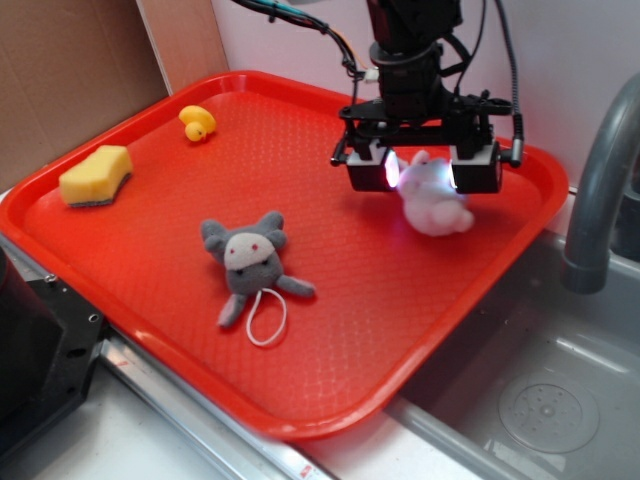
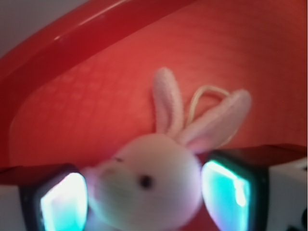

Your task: Grab the pink bunny.

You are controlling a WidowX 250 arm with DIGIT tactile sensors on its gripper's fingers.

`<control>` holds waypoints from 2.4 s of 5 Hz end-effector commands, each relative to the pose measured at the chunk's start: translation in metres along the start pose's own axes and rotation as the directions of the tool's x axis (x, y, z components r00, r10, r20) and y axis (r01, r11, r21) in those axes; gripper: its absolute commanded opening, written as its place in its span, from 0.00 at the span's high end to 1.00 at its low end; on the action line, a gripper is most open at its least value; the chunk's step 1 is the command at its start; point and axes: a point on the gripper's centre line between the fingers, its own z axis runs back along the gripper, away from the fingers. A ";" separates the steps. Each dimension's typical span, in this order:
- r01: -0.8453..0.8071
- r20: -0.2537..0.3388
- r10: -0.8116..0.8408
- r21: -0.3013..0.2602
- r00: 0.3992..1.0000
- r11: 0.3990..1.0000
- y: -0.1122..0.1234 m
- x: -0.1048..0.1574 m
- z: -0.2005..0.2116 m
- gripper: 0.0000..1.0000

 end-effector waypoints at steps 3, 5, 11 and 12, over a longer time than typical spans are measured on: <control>0.076 0.011 -0.075 -0.095 0.997 0.993 0.039 0.001 0.104 0.00; 0.076 0.011 -0.075 -0.095 0.997 0.993 0.039 0.001 0.104 0.00; -0.038 -0.013 0.038 0.025 0.999 0.999 -0.012 0.026 0.001 0.00; -0.038 -0.074 0.041 0.037 0.996 0.999 -0.011 0.027 -0.015 0.40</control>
